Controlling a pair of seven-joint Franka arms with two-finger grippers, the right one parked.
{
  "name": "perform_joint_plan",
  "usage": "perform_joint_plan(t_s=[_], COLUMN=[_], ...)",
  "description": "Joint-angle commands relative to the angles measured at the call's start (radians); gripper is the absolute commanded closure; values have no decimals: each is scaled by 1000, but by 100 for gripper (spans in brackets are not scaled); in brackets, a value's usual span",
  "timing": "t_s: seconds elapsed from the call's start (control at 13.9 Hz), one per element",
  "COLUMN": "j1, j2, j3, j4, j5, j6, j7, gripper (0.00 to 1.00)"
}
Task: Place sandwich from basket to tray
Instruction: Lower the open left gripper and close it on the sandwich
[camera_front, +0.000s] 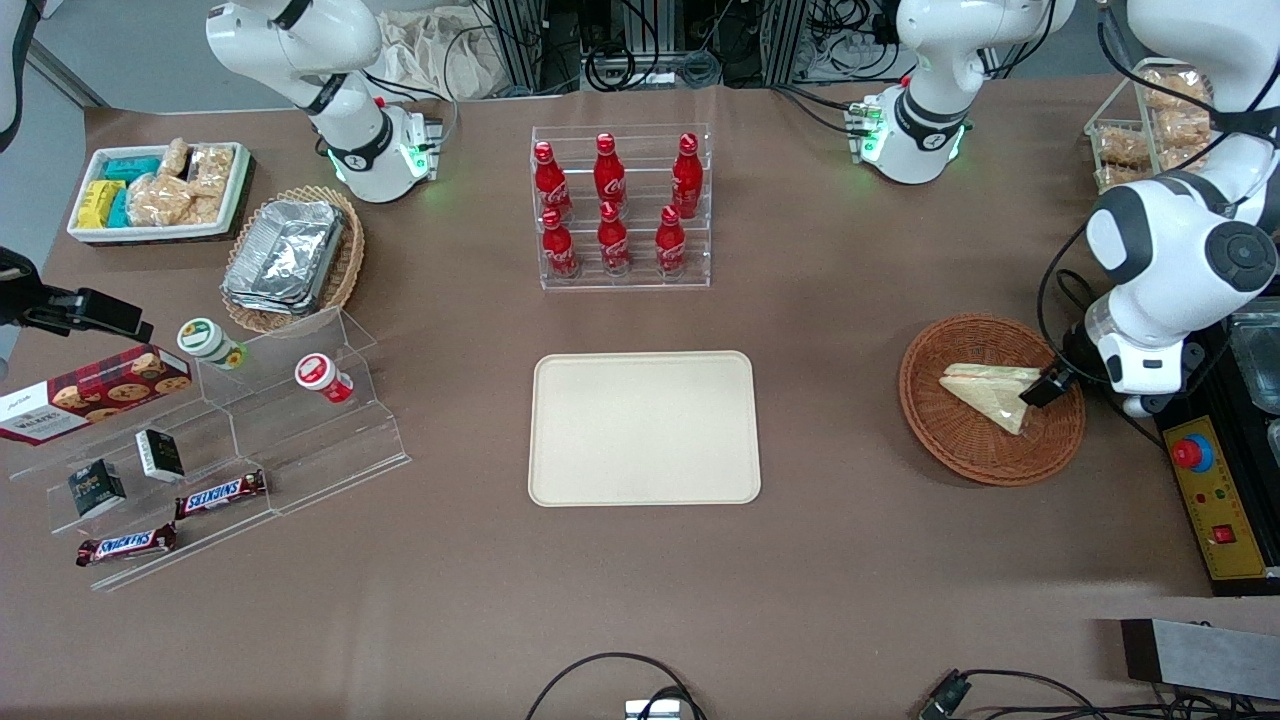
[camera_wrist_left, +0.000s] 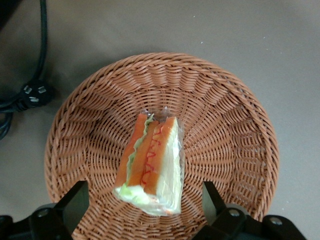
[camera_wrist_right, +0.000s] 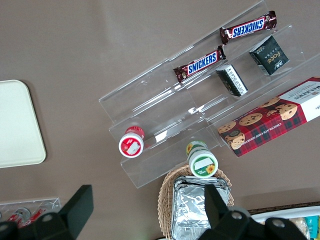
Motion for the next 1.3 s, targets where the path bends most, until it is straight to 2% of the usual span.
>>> perform_joint_plan(t_s=[0.0,0.72,0.94,1.01,1.08,1.15,1.23], j1=[8,1,0,0,-2,-2,-2], j2=[15,96,98,99,99,98,96], j3=[-7,-10,-12,-12,-12,-13,-13], j4=[-28,-92,-98,-100,-100,-100,-100], j5=[-31,-65,-67,-67,-67,-67,-67], j6=[64,262,271,271,271,271,270], j7=[-9,-11,-11,-11,-11,-11,-12], gripper=[0,0,1,7,20,42,60])
